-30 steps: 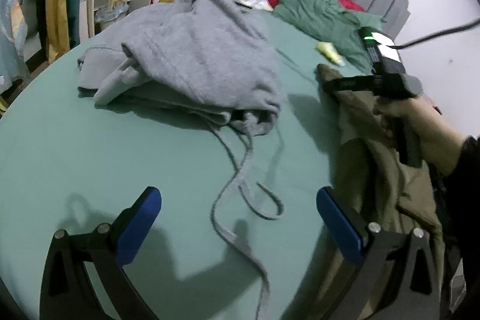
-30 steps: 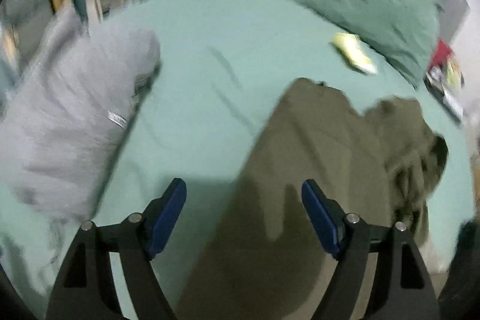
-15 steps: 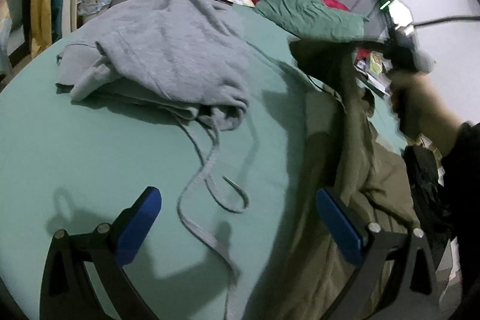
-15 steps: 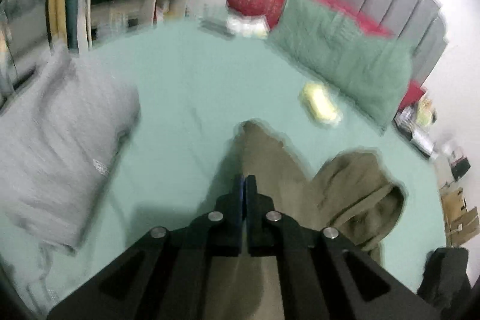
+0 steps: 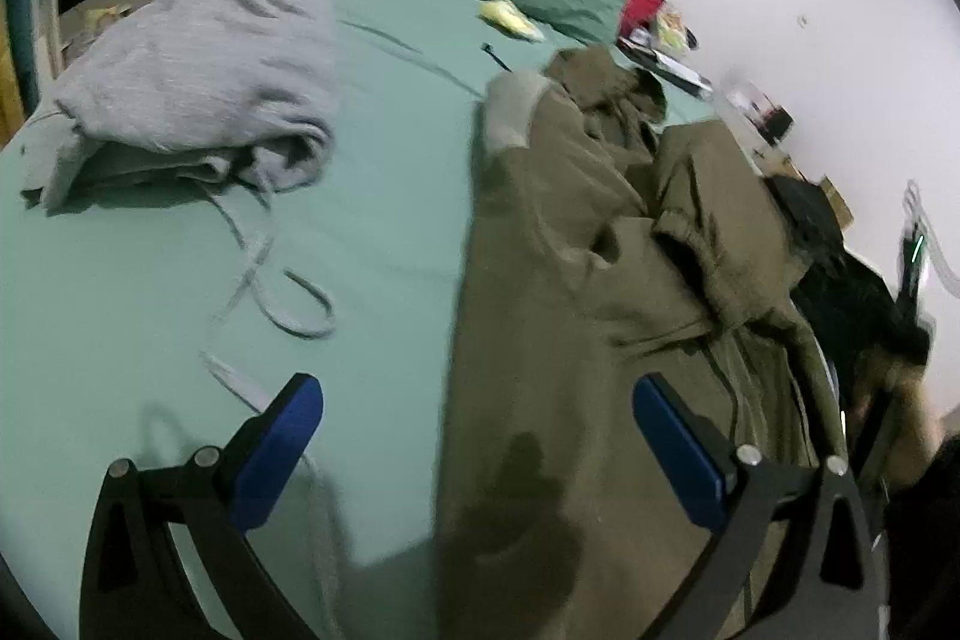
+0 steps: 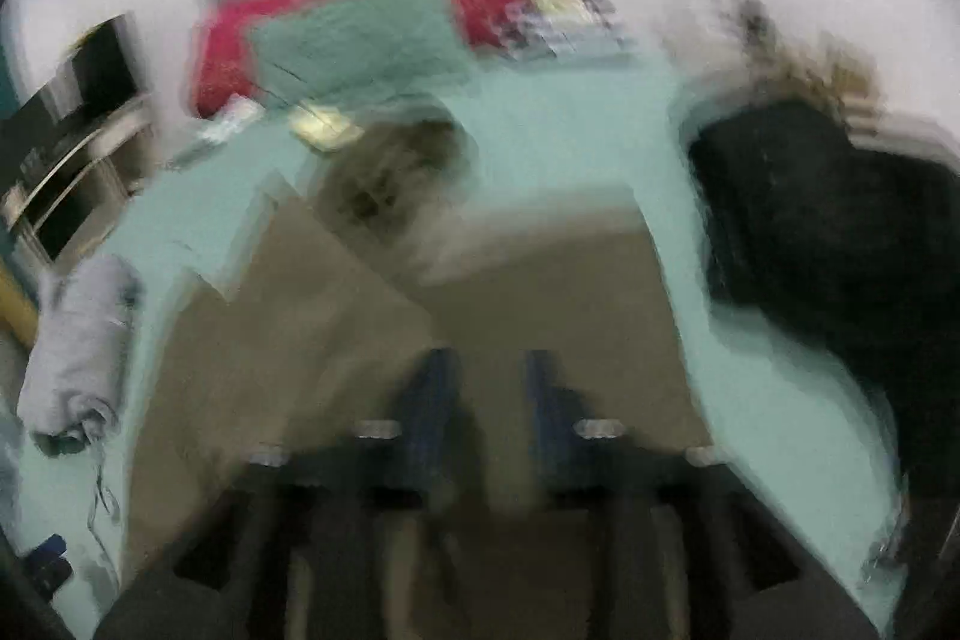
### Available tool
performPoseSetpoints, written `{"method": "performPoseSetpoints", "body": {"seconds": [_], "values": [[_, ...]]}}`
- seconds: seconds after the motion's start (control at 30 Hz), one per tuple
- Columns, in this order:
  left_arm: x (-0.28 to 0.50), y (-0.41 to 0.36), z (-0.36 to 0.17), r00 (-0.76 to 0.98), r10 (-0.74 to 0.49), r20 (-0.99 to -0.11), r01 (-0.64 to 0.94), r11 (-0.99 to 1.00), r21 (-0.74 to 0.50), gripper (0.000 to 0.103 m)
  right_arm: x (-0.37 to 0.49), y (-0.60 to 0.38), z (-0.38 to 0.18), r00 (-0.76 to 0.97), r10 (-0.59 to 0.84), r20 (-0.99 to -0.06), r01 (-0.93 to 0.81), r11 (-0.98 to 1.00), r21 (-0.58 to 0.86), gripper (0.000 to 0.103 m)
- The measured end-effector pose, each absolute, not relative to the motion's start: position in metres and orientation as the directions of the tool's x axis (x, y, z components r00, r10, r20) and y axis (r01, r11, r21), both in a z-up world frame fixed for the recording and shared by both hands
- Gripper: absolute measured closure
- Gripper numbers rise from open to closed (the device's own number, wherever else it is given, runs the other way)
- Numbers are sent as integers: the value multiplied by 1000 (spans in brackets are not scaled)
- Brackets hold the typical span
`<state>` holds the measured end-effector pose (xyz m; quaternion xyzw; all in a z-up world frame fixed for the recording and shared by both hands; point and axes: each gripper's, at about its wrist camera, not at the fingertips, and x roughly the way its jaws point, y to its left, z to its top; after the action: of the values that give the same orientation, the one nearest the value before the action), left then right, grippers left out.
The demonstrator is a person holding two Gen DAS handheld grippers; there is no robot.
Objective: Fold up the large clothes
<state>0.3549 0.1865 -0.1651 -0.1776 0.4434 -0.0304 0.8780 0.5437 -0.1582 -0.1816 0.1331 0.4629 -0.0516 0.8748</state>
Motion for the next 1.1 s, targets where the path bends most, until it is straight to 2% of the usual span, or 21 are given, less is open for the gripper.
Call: {"method": "performPoseSetpoints", "body": {"seconds": [0.1,0.17,0.23,0.3,0.33,0.37,0.43,0.47,0.53,0.57,0.63,0.7,0.73,0.77,0.93,1.1], "values": [[352,174,-172,579,-200,-790,-83,950,-301,0,492,-191,-212,521,-16,-854,294,942,161,53],[353,171,-175,573,-194,-796,-81,953,-291,0,470,-187,-196,583,-97,-806,300,948,103,46],[353,171,-177,575,-184,-798,-91,954,-286,0,465,-152,-171,674,-107,-731,203,978,44,45],[354,176,-177,584,-172,-793,-113,951,-289,0,472,-97,-151,738,-14,-675,8,1000,-12,37],[354,179,-176,593,-172,-787,-119,948,-296,0,478,-69,-147,748,35,-663,-82,996,-40,29],[354,181,-175,599,-169,-782,-123,946,-298,0,483,-37,-146,756,87,-649,-174,982,-70,27],[356,186,-171,609,-159,-777,-137,944,-300,0,492,11,-155,749,117,-652,-296,940,-172,27],[355,188,-170,616,-157,-772,-143,941,-306,0,497,34,-166,743,93,-663,-337,907,-251,27],[357,194,-169,617,-151,-773,-154,939,-307,0,509,54,-190,709,60,-702,-378,873,-308,27],[358,196,-169,616,-147,-774,-160,939,-306,0,515,58,-204,682,47,-730,-396,863,-315,39],[359,200,-171,613,-143,-777,-168,937,-305,0,511,58,-214,687,8,-727,-392,846,-361,77],[361,205,-172,610,-139,-780,-177,936,-305,0,503,48,-208,702,54,-710,-412,844,-343,82],[362,207,-173,611,-136,-780,-184,934,-307,0,505,43,-201,718,66,-693,-408,847,-342,92],[363,209,-173,612,-133,-779,-192,931,-310,0,500,28,-185,734,73,-675,-390,859,-331,99],[364,216,-172,629,-125,-767,-212,922,-325,0,509,-70,-104,794,74,-603,-221,960,-174,99],[360,214,-166,645,-128,-753,-202,922,-329,0,538,-186,-64,806,-119,-581,65,992,-112,96]]}}
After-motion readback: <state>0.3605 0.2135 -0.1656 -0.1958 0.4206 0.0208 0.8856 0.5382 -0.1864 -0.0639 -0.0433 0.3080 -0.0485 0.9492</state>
